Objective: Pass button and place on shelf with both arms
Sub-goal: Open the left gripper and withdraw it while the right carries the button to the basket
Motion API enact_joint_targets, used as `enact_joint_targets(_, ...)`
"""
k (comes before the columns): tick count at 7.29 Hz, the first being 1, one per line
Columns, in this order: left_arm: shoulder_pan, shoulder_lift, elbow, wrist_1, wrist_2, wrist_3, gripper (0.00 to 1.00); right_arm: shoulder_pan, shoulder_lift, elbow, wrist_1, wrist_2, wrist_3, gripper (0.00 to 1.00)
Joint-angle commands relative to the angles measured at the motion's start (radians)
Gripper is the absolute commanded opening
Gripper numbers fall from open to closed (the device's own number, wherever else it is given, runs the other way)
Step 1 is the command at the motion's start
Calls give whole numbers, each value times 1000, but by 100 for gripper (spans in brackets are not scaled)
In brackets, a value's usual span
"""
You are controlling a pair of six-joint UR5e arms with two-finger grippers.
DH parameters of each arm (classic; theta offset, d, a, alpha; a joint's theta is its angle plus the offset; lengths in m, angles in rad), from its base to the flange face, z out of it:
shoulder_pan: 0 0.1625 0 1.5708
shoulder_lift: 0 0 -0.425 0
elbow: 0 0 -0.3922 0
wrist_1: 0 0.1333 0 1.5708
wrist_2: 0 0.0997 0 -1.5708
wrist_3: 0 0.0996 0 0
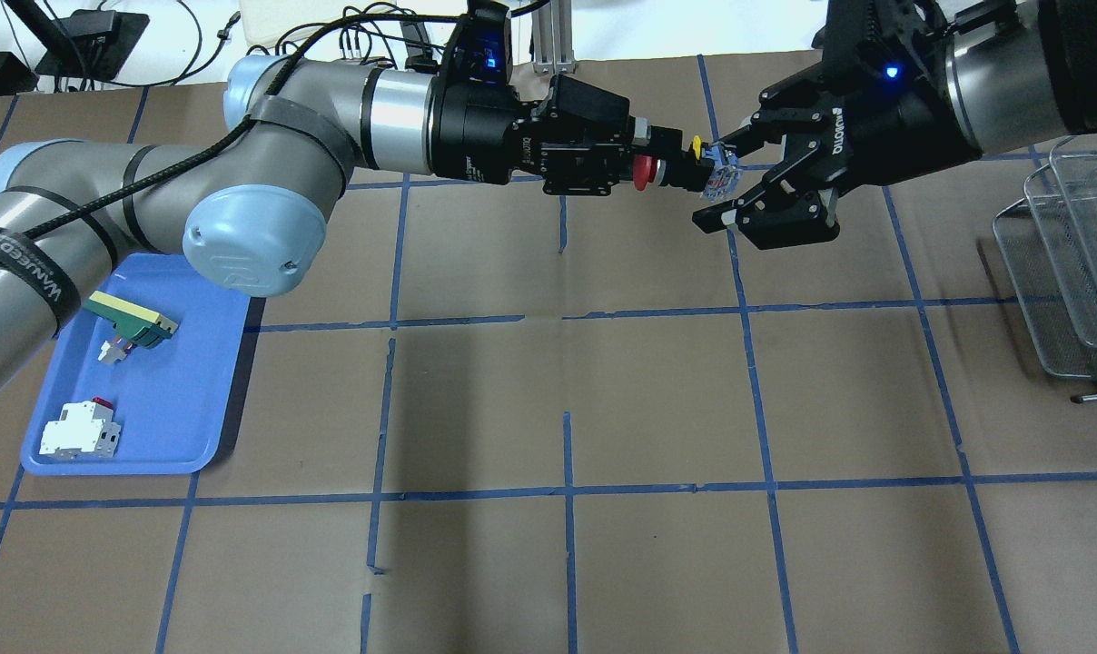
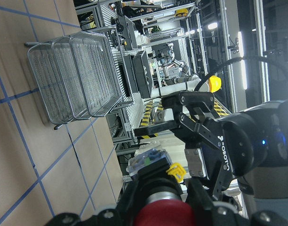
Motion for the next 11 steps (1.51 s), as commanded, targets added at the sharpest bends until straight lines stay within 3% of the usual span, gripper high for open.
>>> enact_joint_targets(1, 0, 6, -1, 0, 2, 0, 0, 1, -4, -1, 0, -5, 0, 0)
enact_joint_targets(3, 0, 9, 1, 0, 8, -11, 14, -1, -4, -2, 0, -5, 0, 0)
enact_joint_targets(4, 2, 9, 2, 0, 11, -11, 73, -1, -2, -4, 0, -7, 0, 0)
enact_joint_targets(6, 3, 27, 19, -2, 52, -38, 100, -1, -2, -4, 8, -8, 0, 0)
enact_joint_targets(7, 6, 32, 45, -2, 133, -49, 100, -1, 4, -5, 8, -13, 0, 0)
enact_joint_targets(9, 14, 33, 160, -34, 462, -99, 100, -30, 13, -7, -9, -126, 1, 0)
enact_joint_targets(11, 15, 36, 284, -200, 823, -97, 100, -170, 42, -10, -11, -244, 56, 0)
